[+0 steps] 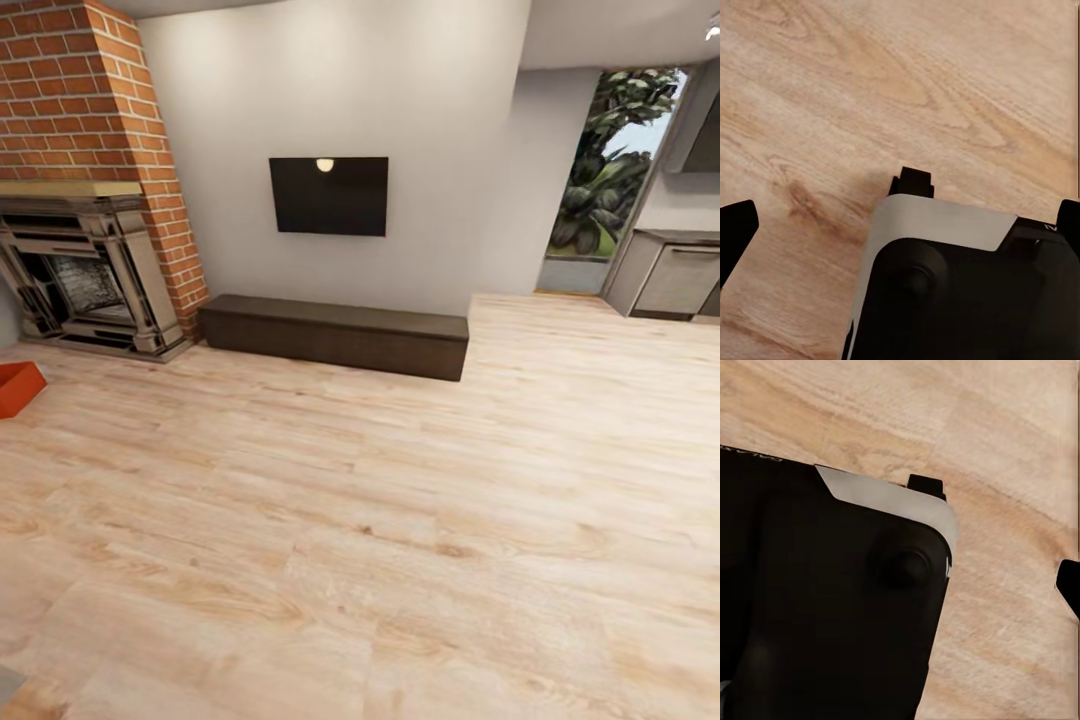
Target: Move the two storage containers from the living room to the garage. In the garage, place one container on the floor and stack the other container on top of it (either order is fine).
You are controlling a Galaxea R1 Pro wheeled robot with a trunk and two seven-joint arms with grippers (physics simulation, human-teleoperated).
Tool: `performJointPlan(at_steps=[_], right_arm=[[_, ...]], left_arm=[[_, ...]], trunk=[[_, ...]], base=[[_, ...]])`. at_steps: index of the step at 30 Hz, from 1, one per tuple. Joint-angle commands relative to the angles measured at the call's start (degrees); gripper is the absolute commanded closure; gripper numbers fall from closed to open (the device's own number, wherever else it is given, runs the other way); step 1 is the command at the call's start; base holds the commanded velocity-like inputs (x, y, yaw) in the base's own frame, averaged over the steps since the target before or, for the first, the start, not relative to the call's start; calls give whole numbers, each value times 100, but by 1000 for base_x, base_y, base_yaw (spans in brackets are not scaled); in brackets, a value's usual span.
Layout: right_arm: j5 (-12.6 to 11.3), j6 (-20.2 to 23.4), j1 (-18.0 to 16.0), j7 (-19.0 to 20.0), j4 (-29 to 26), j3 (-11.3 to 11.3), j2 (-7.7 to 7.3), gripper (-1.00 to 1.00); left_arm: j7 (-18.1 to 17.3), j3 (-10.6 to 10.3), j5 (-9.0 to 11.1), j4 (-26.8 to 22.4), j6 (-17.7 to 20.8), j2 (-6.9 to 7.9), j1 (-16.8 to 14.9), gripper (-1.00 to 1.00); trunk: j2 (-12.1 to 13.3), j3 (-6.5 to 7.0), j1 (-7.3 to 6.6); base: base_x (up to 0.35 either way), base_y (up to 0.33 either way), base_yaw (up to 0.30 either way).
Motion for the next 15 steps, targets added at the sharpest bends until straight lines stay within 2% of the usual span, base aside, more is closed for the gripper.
performJointPlan(at_steps=[1,15], right_arm=[[-59,-26,-4,22,16,46,3,-100],[-62,-22,-2,22,16,45,10,-100]], left_arm=[[10,18,30,-1,19,1,-5,-100],[10,24,31,-1,3,2,-4,-100]], trunk=[[-3,-5,3],[-3,-5,3]], base=[[322,0,0],[322,0,0]])
